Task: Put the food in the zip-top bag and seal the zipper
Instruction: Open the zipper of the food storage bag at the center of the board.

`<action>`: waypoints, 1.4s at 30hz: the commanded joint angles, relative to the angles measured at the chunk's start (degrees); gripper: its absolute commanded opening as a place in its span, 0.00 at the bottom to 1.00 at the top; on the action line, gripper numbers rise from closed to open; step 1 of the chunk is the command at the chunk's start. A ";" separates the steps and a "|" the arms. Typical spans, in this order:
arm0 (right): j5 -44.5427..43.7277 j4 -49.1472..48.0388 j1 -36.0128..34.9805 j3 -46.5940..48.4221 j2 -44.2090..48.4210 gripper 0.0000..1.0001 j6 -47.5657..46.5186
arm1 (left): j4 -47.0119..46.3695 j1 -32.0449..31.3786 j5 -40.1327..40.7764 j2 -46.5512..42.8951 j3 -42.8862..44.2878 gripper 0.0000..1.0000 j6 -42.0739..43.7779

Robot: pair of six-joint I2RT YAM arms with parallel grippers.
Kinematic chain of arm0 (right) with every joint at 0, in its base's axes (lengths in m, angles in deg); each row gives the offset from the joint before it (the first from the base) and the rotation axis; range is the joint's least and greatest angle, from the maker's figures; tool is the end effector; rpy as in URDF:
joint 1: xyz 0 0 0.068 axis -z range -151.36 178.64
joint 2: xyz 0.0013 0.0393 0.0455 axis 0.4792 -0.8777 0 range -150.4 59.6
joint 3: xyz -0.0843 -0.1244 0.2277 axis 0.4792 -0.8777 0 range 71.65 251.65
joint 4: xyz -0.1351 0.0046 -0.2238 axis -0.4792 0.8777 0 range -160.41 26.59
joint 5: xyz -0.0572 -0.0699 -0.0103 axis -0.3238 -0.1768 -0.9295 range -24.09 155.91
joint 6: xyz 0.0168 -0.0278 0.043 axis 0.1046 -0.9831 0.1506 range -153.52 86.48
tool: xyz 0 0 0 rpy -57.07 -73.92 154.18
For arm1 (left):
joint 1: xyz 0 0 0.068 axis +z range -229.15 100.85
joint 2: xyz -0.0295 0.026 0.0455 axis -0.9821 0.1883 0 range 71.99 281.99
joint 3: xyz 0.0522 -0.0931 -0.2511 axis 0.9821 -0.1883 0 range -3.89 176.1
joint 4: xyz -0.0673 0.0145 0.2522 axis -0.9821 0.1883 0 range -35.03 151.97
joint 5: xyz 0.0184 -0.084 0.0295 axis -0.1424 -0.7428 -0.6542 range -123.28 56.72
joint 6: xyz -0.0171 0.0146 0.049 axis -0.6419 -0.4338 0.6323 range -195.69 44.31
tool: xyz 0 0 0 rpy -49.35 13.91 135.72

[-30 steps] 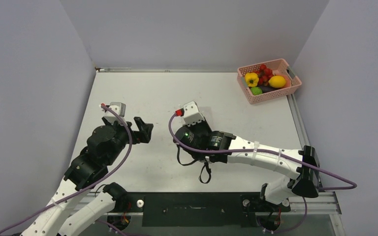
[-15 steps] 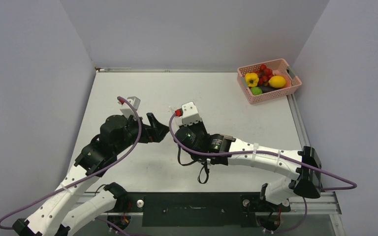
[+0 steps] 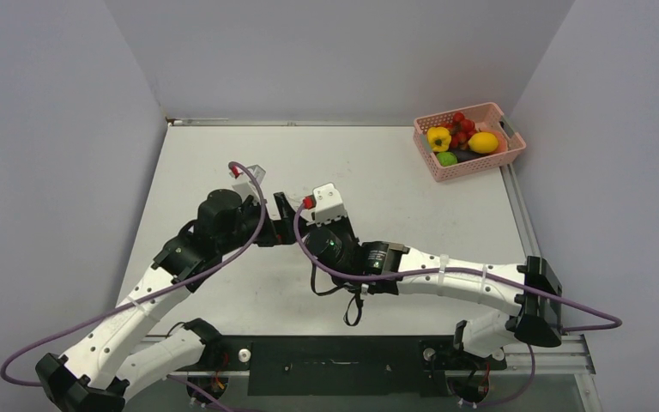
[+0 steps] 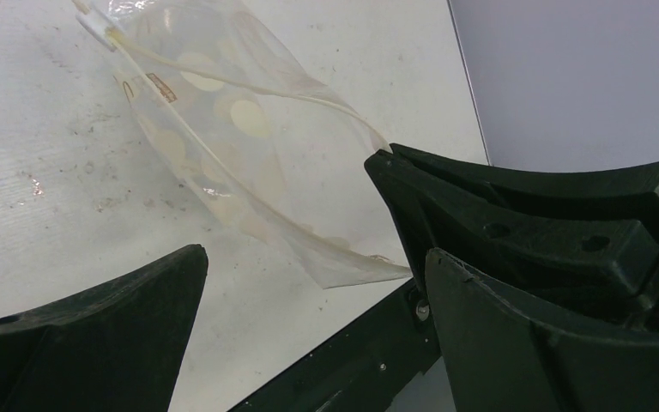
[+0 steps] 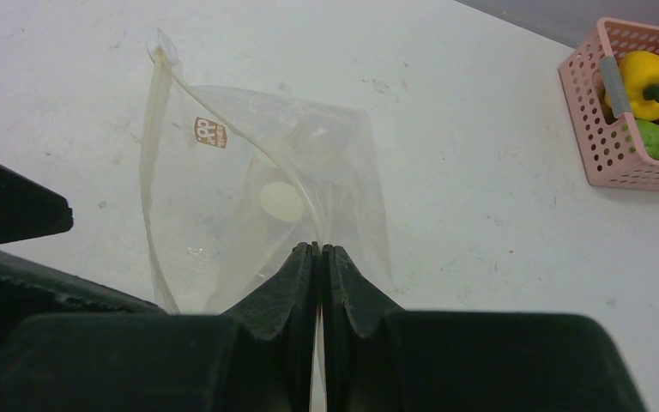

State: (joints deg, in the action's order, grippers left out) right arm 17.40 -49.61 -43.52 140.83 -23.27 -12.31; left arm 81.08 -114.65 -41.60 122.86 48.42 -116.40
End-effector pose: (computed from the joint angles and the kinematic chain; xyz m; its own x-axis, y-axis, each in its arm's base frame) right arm 0.1234 0.2963 0.3206 -0.3214 -0.2162 -0.9219 -0.3486 0.9322 -0.0971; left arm 0.1566 -0.1180 0.3389 -0.7020 -0.2919 -0.6496 0.2952 0.7107 -0.6385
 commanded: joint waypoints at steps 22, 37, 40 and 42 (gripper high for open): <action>-11.94 -13.10 -8.47 -6.39 7.67 0.05 -5.57 | -1.90 -0.18 -4.71 4.49 -3.29 0.68 -2.53; -24.26 -15.17 -10.41 -8.67 7.17 0.05 -5.76 | 8.96 -0.20 -0.46 5.05 2.30 0.18 5.85; -25.76 -16.15 -10.43 -9.78 7.64 0.05 -5.87 | 12.10 -0.26 2.69 5.13 4.52 0.00 8.26; -26.73 -16.69 -10.44 -10.63 7.93 0.05 -5.83 | 13.85 -0.26 4.86 5.08 6.13 0.00 9.57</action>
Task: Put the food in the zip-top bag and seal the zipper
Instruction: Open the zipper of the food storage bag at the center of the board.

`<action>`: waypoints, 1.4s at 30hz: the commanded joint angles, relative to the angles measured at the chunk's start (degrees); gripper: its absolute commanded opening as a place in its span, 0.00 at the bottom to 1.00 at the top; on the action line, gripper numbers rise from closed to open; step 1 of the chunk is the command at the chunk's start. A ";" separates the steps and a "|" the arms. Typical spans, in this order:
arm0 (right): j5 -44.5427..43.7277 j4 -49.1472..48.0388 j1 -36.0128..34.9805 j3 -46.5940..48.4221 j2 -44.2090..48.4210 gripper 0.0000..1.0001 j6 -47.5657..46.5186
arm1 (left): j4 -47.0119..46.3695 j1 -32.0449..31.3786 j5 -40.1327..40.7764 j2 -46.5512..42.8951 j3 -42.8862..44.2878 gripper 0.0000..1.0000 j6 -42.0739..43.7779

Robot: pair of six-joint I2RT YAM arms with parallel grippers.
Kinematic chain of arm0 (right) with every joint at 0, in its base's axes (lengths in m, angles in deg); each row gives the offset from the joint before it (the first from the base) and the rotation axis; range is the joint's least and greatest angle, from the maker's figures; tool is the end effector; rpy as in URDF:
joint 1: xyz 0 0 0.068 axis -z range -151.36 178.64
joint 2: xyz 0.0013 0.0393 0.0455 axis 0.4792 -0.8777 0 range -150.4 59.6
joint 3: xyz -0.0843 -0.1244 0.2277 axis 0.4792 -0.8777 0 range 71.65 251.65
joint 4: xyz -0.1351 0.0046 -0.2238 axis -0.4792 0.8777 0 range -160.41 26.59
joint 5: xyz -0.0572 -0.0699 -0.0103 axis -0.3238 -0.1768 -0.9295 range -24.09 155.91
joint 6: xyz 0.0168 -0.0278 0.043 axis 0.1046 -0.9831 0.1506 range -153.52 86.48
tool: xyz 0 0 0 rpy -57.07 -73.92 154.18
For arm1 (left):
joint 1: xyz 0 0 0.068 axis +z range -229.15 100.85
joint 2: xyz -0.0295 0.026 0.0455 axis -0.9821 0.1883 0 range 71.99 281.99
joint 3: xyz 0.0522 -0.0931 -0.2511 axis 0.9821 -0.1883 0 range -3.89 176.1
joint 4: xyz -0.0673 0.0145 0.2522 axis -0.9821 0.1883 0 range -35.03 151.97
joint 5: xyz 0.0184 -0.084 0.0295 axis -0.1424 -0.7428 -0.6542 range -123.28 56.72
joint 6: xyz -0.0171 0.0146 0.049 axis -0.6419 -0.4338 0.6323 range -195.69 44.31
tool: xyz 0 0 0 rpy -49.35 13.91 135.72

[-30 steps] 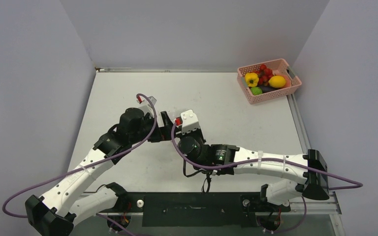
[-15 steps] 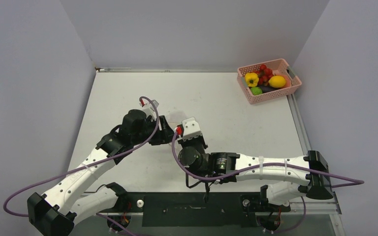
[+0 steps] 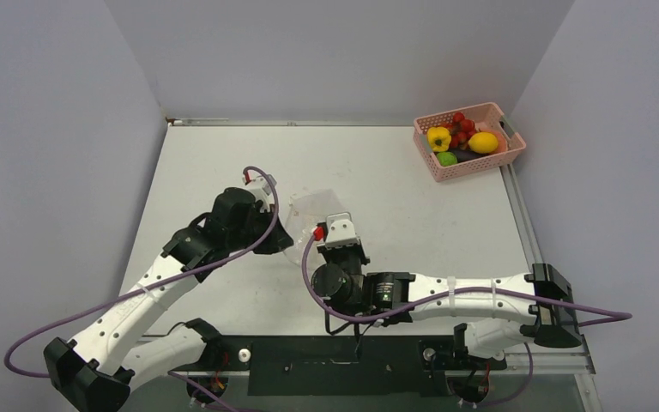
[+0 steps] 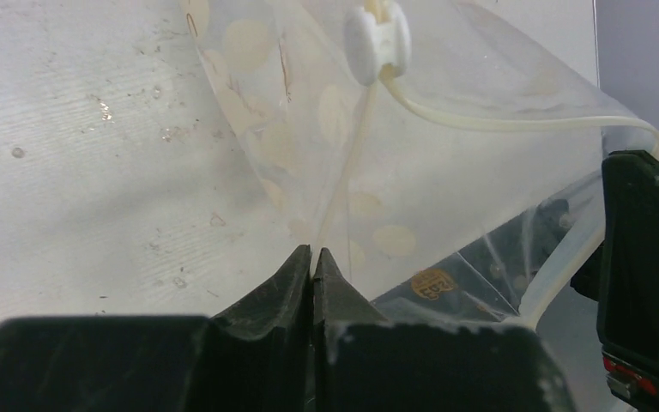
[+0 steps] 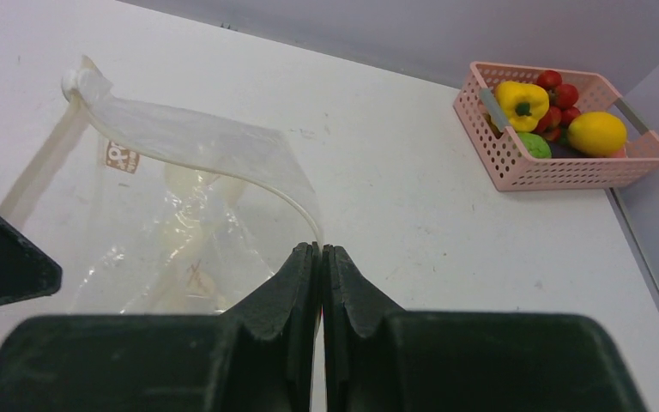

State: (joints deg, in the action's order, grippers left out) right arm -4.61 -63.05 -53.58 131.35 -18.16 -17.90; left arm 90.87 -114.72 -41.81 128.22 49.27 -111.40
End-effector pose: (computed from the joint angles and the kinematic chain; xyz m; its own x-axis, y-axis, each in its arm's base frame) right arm 0.0730 0.2858 0.3158 -0.1139 -0.1701 -0.9788 -0.1913 0.9706 -0.1464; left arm 0.1645 -0.1241 0.3111 -0.8058 -0.1333 -0.5770 0.2448 0.8122 -0.5296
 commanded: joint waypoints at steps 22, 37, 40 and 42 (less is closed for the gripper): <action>7.85 -9.31 8.43 -6.17 4.42 0.05 7.58 | 12.66 -0.11 26.27 0.11 18.51 0.00 20.67; 29.44 -16.79 17.43 -5.07 -7.35 0.05 20.65 | 7.63 -1.12 30.11 4.67 17.79 0.00 23.00; 31.94 -17.47 19.41 -5.83 -8.76 0.05 22.58 | 6.75 -1.31 31.22 5.63 16.85 0.00 23.52; 34.06 -18.08 20.59 -6.56 -9.36 0.05 24.07 | 6.20 -1.34 31.50 6.18 16.38 0.00 23.66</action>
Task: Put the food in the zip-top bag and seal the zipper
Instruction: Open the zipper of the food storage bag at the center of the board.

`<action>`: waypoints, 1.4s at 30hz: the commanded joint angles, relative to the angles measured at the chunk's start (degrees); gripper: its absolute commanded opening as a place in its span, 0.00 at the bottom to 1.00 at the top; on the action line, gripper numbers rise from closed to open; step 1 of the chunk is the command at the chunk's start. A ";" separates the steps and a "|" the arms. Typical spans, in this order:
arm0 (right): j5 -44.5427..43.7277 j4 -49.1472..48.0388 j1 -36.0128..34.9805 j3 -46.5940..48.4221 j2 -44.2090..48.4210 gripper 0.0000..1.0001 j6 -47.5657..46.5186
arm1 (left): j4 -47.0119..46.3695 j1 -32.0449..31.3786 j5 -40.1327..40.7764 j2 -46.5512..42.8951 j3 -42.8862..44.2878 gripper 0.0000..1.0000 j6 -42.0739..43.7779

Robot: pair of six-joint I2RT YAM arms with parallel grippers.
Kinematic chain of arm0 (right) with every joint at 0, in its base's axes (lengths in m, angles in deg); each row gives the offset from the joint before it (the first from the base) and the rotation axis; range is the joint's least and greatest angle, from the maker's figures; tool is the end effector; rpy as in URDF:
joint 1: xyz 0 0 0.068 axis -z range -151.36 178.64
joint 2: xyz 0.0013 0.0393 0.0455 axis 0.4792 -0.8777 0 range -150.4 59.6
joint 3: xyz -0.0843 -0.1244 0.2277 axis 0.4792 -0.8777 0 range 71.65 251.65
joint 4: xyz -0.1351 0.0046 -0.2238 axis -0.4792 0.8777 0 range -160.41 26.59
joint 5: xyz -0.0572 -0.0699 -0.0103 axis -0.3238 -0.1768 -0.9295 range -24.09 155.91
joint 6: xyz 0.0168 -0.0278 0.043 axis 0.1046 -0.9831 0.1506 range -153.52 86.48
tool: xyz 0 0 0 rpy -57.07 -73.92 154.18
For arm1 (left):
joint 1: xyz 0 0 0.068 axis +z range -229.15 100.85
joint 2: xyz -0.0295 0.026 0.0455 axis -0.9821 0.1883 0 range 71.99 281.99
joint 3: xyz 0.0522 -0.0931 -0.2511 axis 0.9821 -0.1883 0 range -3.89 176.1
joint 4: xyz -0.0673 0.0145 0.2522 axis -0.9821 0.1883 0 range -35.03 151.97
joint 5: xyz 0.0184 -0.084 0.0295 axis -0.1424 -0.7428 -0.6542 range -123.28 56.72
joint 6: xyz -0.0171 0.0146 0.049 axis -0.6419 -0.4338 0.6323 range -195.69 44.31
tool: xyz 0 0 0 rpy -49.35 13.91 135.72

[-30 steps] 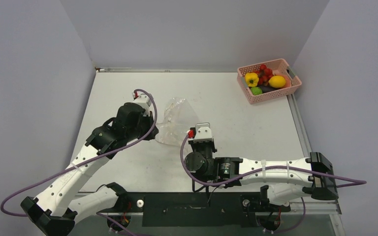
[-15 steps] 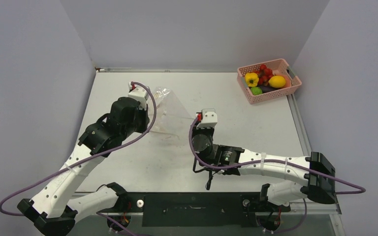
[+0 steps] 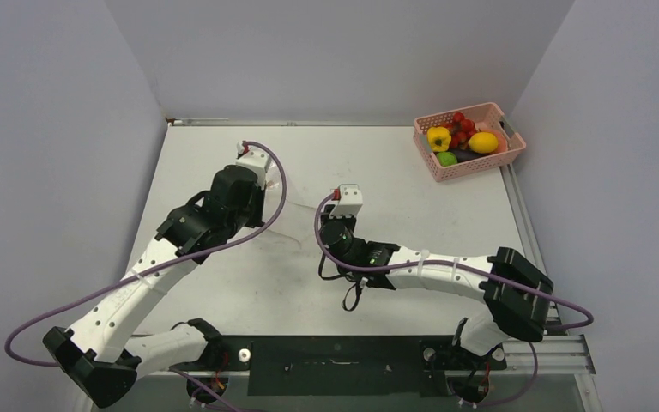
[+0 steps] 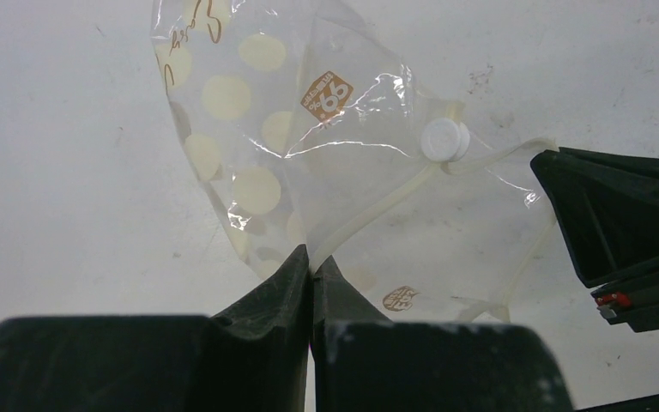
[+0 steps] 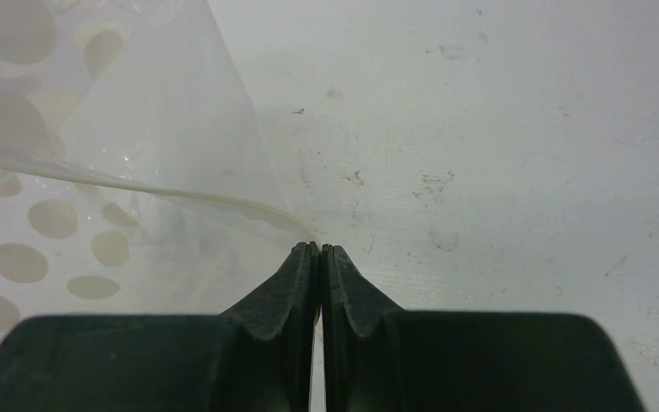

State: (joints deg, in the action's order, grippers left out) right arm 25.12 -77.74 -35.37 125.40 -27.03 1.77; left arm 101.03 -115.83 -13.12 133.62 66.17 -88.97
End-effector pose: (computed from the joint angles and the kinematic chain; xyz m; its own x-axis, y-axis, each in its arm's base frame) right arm 0.1673 0.2899 0.2509 -0.3981 0.1815 -0.8992 -0.2353 0.9272 0.2913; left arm 0.1783 -0.1175 0.3755 -0.5549 0.1445 -0.8193 0.2203 0.9752 0.0228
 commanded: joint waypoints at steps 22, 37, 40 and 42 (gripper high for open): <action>17.12 -1.69 5.30 2.22 0.79 0.44 -2.59 | -10.98 -0.29 -0.51 -0.96 -9.57 0.00 2.71; 27.16 -2.45 4.41 7.01 1.57 0.57 -11.71 | -11.49 -0.30 -2.71 -2.38 -10.33 0.00 3.08; 27.43 -2.81 3.80 8.56 -0.39 0.57 -12.19 | -11.48 -0.31 -2.76 -2.56 -10.34 0.00 3.08; 26.89 -2.48 3.68 9.67 -1.91 0.57 -12.20 | -11.52 -0.32 -2.89 -2.65 -10.43 0.00 3.08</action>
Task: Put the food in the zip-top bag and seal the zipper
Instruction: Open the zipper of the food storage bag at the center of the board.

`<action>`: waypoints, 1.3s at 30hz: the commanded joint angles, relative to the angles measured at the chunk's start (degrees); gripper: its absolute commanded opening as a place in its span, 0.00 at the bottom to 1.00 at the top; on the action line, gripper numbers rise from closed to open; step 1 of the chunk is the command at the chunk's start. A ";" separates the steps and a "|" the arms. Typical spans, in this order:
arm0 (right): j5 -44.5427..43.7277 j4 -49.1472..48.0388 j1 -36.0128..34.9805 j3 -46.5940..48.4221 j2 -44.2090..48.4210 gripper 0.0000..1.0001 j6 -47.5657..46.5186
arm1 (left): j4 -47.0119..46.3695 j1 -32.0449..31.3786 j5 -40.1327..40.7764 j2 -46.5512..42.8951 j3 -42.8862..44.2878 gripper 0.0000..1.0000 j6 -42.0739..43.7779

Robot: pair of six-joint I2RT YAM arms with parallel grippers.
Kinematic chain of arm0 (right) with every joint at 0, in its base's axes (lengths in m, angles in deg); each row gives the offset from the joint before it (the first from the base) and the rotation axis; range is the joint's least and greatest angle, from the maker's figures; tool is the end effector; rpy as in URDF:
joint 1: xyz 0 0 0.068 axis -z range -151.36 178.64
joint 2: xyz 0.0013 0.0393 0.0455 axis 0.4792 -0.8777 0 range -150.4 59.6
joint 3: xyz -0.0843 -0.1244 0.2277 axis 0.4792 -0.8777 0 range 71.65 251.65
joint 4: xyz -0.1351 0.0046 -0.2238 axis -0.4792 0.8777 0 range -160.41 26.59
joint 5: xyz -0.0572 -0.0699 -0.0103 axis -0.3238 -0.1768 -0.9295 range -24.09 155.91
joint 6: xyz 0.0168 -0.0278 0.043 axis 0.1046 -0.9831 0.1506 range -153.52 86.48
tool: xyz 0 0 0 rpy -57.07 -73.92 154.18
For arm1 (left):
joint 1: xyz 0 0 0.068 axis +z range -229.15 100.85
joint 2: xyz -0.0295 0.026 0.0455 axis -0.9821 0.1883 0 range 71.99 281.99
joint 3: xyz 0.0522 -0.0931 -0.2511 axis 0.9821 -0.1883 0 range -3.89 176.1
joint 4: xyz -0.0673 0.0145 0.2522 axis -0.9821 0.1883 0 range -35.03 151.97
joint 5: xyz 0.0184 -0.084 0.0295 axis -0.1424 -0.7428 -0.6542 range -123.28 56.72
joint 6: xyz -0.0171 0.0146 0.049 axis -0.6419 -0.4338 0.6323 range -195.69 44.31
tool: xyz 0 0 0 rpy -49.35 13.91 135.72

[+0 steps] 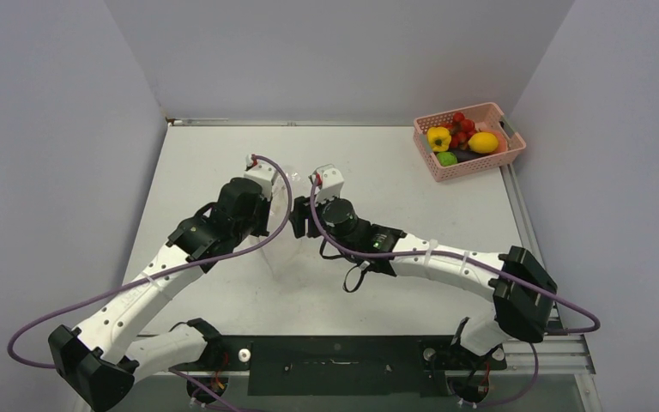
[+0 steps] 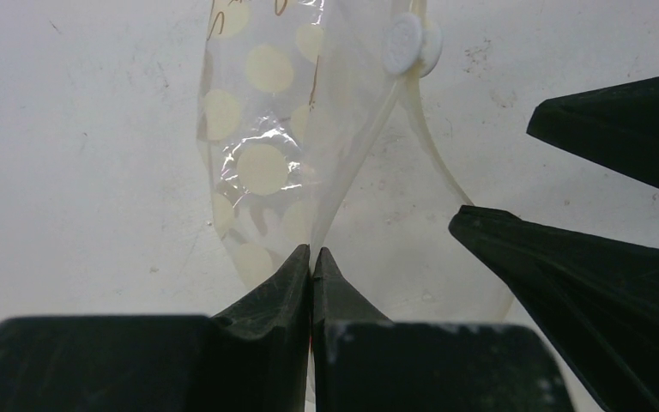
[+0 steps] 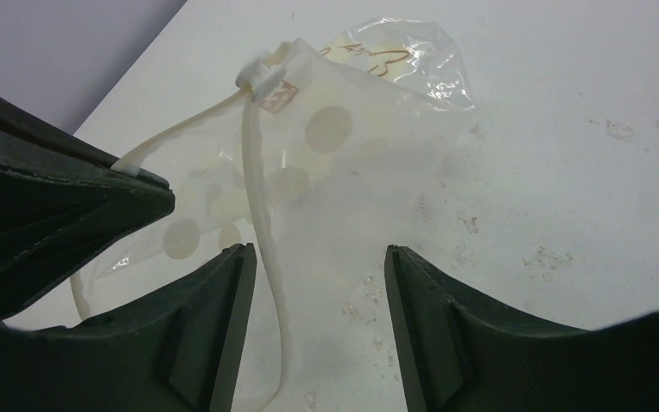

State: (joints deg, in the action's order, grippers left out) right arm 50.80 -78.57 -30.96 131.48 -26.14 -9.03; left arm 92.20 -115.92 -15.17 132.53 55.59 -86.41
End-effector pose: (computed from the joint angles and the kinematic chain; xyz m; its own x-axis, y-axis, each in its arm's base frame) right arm 0.1853 0.2973 0.2907 -0.4334 0.0522 -0.8997 -0.5794 0.7486 0.3225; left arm 0.1835 -0.1233 0.3320 -0.5570 0.1956 -0.8071 0.2748 0.9605 0.0432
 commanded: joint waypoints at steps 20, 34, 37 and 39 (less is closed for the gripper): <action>-10.33 1.47 -4.90 8.01 -7.96 0.05 0.27 | -2.54 -0.23 -0.33 -1.92 -0.01 0.00 0.55; -17.46 3.15 -5.25 10.03 -5.67 0.05 6.88 | -2.40 -0.19 0.72 -2.27 -0.27 0.20 0.09; -18.33 3.79 -5.01 10.82 -5.54 0.05 8.47 | -2.36 -0.23 0.54 -2.11 -0.26 0.21 0.00; -19.01 4.16 -5.01 11.53 -5.54 0.05 9.17 | -2.31 -0.23 0.73 -2.15 -0.21 0.21 -0.05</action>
State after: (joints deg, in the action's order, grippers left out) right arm 35.15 -74.72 -35.94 139.74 -34.55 -2.73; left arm 92.01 -115.92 -15.24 131.30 55.46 -86.02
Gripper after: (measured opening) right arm 0.057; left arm 0.205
